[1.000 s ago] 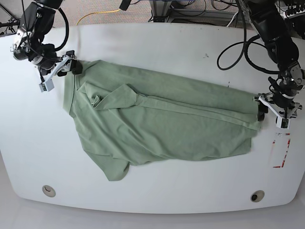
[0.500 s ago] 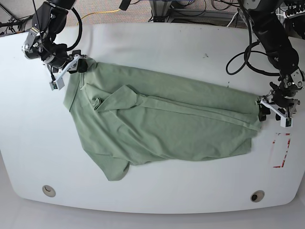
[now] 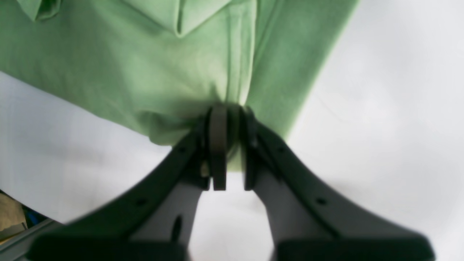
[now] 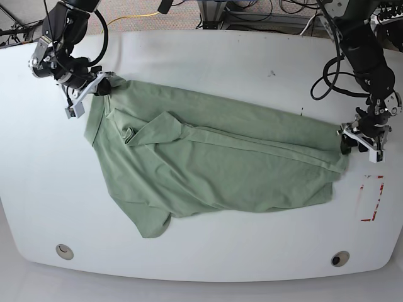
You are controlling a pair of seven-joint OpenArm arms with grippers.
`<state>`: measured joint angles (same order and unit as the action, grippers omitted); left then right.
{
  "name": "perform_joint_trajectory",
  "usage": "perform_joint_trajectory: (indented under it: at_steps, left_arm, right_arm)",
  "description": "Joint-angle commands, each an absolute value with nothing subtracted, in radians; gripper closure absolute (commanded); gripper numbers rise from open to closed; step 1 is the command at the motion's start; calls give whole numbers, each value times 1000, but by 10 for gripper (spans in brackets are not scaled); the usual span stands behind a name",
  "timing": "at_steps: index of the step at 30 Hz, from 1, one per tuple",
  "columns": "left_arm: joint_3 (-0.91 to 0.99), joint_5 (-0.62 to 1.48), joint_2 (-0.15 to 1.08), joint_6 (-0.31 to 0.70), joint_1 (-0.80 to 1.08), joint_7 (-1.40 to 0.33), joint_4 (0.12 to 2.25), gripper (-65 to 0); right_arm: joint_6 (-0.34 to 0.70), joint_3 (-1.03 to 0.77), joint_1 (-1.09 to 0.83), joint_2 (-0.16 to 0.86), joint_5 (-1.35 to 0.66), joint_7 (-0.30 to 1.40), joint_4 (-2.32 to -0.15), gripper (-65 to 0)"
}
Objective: Fold the T-shirt properly
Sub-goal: 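Hold the collar-side edge with both grippers and pull it taut, lifting slightly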
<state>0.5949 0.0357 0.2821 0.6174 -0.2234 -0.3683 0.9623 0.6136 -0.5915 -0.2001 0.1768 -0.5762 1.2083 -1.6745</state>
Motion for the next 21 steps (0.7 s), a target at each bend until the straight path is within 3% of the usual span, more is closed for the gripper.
perform_joint_trajectory:
  at_steps: [1,4,5,10,14,21]
  left_arm:
    - [561,38,317,624,-196,-381,972,-194]
    - [519,38,329,624,-160,-381,972,-19]
    - [513,38,329,624,-154,-381,974,-8]
    - [533,39,326,625,-53,-383,1084,-6]
    - [542,41,321,625,31,-424,1210,-6]
    - [639,42,262,662,200,-529,1445,-6]
  right_arm:
    - [619,-596,-194,193,-588,1201,-1696,-54]
    - [619,-596,-194,217,-591,1201,-1696,-52]
    - [621,-596,-194,222,-591,1201,-1696,-52]
    - [694,-598,-205,254,-591,1202,-1696,-48]
    - [698,-598,-216,269,-590,1204,-1698,0]
    - [698,-598,-282,292,-590,1207,-1774,0]
